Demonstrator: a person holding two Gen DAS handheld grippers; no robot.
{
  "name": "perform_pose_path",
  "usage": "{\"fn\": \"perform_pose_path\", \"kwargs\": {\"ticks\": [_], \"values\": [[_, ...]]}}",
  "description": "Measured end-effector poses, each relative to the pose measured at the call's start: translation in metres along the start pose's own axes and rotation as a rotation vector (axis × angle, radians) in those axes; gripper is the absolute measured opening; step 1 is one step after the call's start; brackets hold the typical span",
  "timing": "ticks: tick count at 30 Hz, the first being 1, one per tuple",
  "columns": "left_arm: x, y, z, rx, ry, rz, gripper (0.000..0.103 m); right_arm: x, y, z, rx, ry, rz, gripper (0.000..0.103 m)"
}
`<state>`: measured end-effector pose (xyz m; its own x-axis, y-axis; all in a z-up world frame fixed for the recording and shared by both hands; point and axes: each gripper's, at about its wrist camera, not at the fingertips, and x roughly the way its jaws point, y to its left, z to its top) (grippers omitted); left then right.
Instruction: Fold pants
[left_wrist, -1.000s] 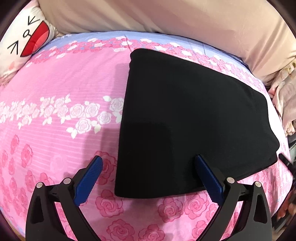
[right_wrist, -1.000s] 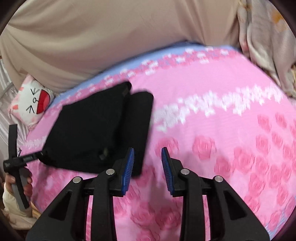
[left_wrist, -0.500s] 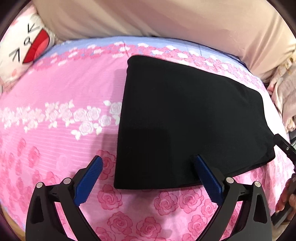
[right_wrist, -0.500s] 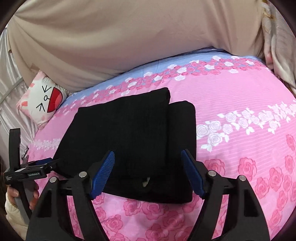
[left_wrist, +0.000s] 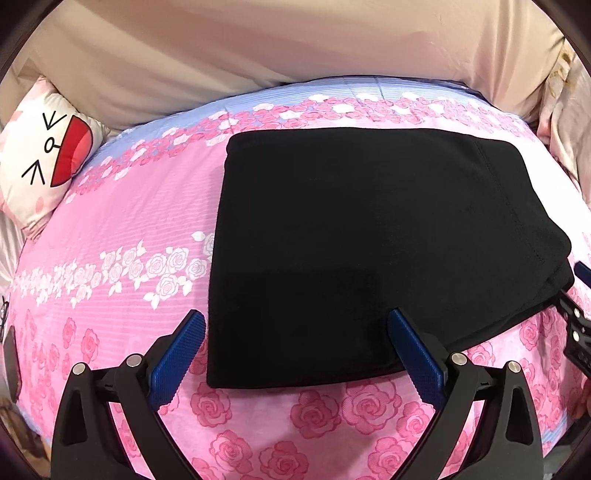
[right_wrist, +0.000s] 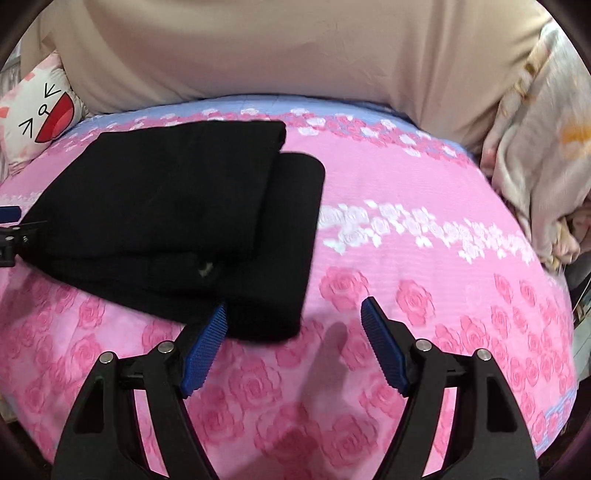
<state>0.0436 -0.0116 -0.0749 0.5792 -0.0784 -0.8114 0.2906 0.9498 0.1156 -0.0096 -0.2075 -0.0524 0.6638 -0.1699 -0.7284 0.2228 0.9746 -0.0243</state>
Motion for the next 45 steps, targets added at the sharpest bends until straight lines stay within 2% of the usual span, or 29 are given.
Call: {"fn": "perform_pose_path", "kwargs": {"ticks": [2, 3, 5, 9, 13, 15, 18, 22, 24, 26, 28, 30, 31, 32, 34, 38, 40, 41, 42, 43, 44, 45], "values": [[0.000, 0.000, 0.001, -0.004, 0.003, 0.000, 0.097, 0.003, -0.003, 0.004, 0.052, 0.008, 0.048, 0.038], [-0.001, 0.000, 0.000, -0.003, 0.004, 0.001, 0.097, 0.003, -0.005, 0.006, 0.069, 0.010, 0.068, 0.033], [-0.001, -0.001, 0.001, 0.001, 0.005, 0.006, 0.097, -0.001, -0.008, 0.009, 0.102, -0.015, 0.073, 0.024], [0.000, -0.004, 0.001, 0.013, 0.008, 0.014, 0.097, 0.003, -0.025, 0.005, 0.188, 0.024, 0.098, 0.020], [0.005, -0.004, -0.001, 0.017, 0.021, 0.013, 0.098, 0.013, -0.042, -0.009, 0.301, 0.064, 0.171, 0.022], [0.007, -0.002, -0.001, 0.002, 0.026, 0.001, 0.098, 0.009, -0.049, -0.009, 0.317, 0.082, 0.215, 0.027], [0.003, 0.003, -0.001, -0.013, 0.024, -0.023, 0.097, -0.006, -0.059, -0.010, 0.371, 0.068, 0.296, 0.031], [-0.005, 0.014, 0.002, -0.042, -0.006, -0.040, 0.097, -0.025, -0.070, -0.008, 0.417, 0.020, 0.333, 0.031], [-0.007, 0.023, 0.004, -0.064, -0.010, -0.050, 0.097, -0.026, -0.073, -0.006, 0.417, 0.013, 0.311, 0.031], [-0.006, 0.040, 0.006, -0.113, 0.000, -0.076, 0.097, -0.024, -0.069, -0.003, 0.361, 0.024, 0.231, 0.031], [0.000, 0.058, 0.004, -0.169, 0.028, -0.102, 0.097, -0.021, -0.059, -0.004, 0.284, 0.040, 0.187, 0.032], [0.014, 0.079, -0.001, -0.249, 0.080, -0.155, 0.097, -0.019, -0.045, -0.003, 0.195, 0.036, 0.120, 0.049], [0.021, 0.087, -0.004, -0.289, 0.102, -0.186, 0.097, -0.017, -0.038, -0.002, 0.148, 0.032, 0.091, 0.063], [0.028, 0.095, -0.007, -0.335, 0.121, -0.243, 0.097, -0.015, -0.030, 0.000, 0.107, 0.034, 0.091, 0.068], [0.034, 0.101, -0.009, -0.377, 0.126, -0.293, 0.098, -0.014, -0.018, 0.003, 0.055, 0.036, 0.111, 0.067], [0.036, 0.099, -0.005, -0.389, 0.106, -0.372, 0.098, -0.007, -0.003, 0.006, -0.004, 0.038, 0.101, 0.067], [0.038, 0.087, 0.001, -0.347, 0.086, -0.333, 0.098, 0.011, -0.001, 0.006, -0.006, 0.076, 0.075, 0.066], [0.040, 0.080, 0.006, -0.315, 0.082, -0.332, 0.097, 0.015, -0.003, 0.008, 0.020, 0.078, 0.102, 0.059], [0.042, 0.075, 0.009, -0.294, 0.079, -0.348, 0.093, 0.016, -0.010, 0.013, 0.089, 0.084, 0.175, 0.046], [0.044, 0.070, 0.014, -0.274, 0.074, -0.376, 0.076, 0.013, -0.015, 0.018, 0.135, 0.074, 0.192, 0.031], [0.043, 0.064, 0.019, -0.259, 0.077, -0.385, 0.068, 0.006, -0.021, 0.024, 0.173, 0.053, 0.233, 0.020], [0.040, 0.062, 0.022, -0.251, 0.077, -0.385, 0.043, -0.001, -0.028, 0.028, 0.207, 0.030, 0.272, 0.019]]}}
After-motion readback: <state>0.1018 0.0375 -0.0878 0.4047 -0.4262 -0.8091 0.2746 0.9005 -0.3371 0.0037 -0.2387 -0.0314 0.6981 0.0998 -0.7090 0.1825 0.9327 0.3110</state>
